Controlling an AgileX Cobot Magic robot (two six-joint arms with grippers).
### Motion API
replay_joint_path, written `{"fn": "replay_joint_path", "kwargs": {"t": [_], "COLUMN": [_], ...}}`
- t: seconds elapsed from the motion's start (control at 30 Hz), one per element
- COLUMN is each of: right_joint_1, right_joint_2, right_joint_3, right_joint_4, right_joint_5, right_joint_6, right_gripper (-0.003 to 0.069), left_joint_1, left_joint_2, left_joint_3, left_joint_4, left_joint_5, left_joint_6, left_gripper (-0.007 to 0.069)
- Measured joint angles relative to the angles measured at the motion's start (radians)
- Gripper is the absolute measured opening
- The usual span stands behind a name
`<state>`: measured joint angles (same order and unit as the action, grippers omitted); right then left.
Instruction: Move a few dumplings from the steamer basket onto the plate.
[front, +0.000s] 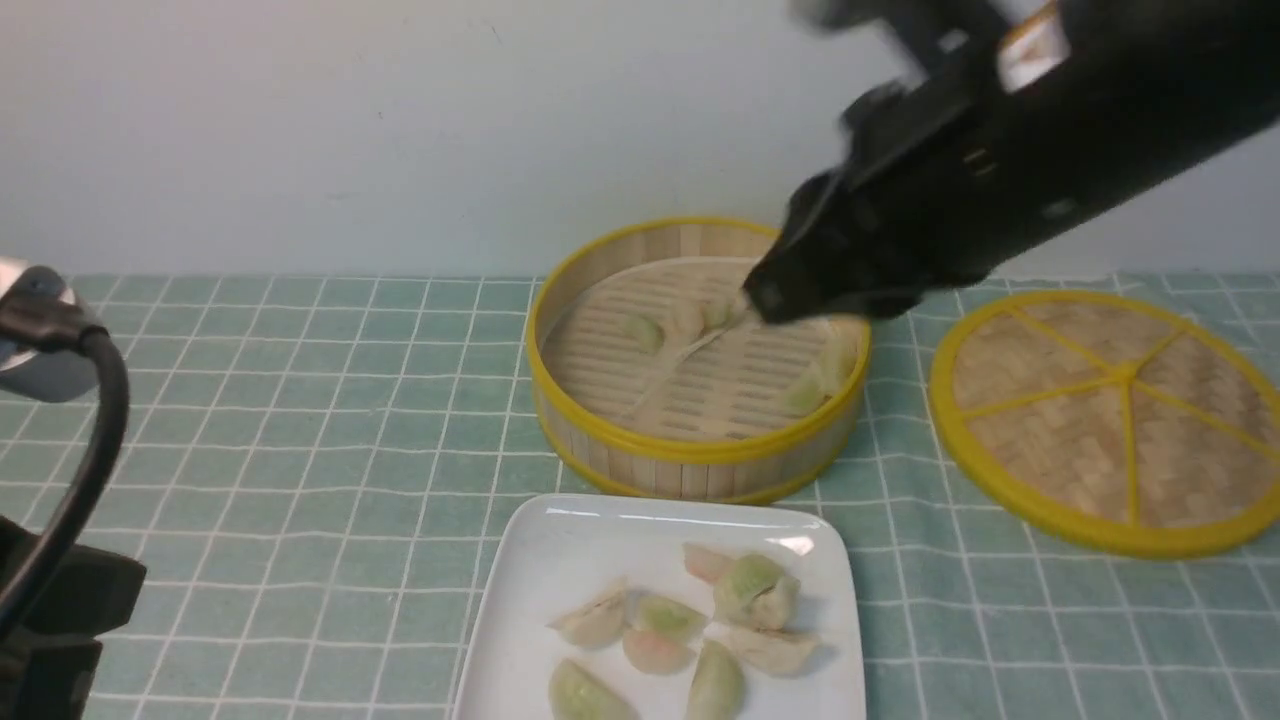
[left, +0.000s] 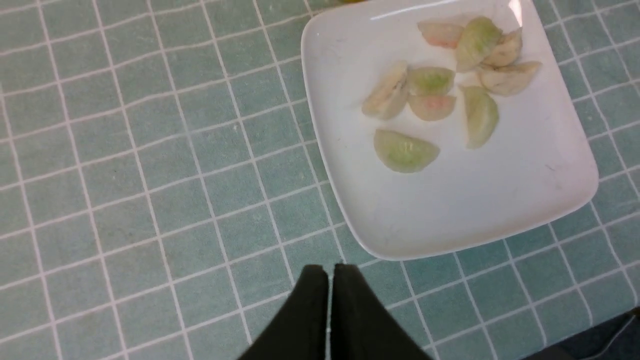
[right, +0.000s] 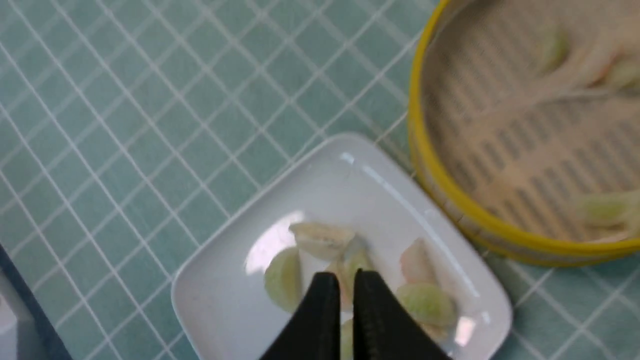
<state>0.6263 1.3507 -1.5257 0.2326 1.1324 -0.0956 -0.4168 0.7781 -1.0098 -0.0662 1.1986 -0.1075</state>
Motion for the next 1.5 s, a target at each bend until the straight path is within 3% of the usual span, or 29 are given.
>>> {"fn": "replay_joint_path", "kwargs": {"t": [0.2, 0.4, 0.5, 0.57, 0.77, 0.87, 1.27, 1.5], "right_joint_1": [0.000, 0.000, 0.000, 0.000, 0.000, 0.000, 0.000, 0.000], "right_joint_2": [-0.400, -0.937, -1.148, -1.303, -1.369, -1.369, -1.369, -1.369], "right_joint_3": [0.167, 0.615, 0.784, 0.923, 1.010, 1.012, 1.012, 1.012], "right_joint_4": [-0.132, -0.284, -0.367, -0.459, -0.632, -0.658, -0.673, -0.673], "right_joint_5": [-0.105, -0.380, -0.514, -0.606, -0.624, -0.635, -0.630, -0.628], "right_joint_6": [0.103, 0.202, 0.296, 0.431, 0.630, 0.678, 0.693, 0.693], "right_gripper": [-0.0013, -0.0013, -0.0013, -0.0013, -0.0013, -0.0013, -0.0015, -0.0015], "left_joint_1": [0.000, 0.000, 0.000, 0.000, 0.001, 0.001, 0.001, 0.001], "left_joint_2": [0.000, 0.000, 0.001, 0.001, -0.004, -0.034, -0.416, -0.526], "left_joint_3": [0.000, 0.000, 0.001, 0.001, 0.010, 0.039, 0.312, 0.368], "left_joint_4": [0.000, 0.000, 0.000, 0.000, -0.004, -0.002, -0.003, -0.003], "left_joint_5": [-0.089, -0.190, -0.220, -0.249, -0.293, -0.293, -0.452, -0.439], "left_joint_6": [0.001, 0.005, 0.006, 0.006, 0.008, 0.018, 0.004, -0.001], "left_gripper": [-0.0006, -0.0006, -0.0006, -0.0006, -0.0006, -0.0006, -0.0006, -0.0006]}}
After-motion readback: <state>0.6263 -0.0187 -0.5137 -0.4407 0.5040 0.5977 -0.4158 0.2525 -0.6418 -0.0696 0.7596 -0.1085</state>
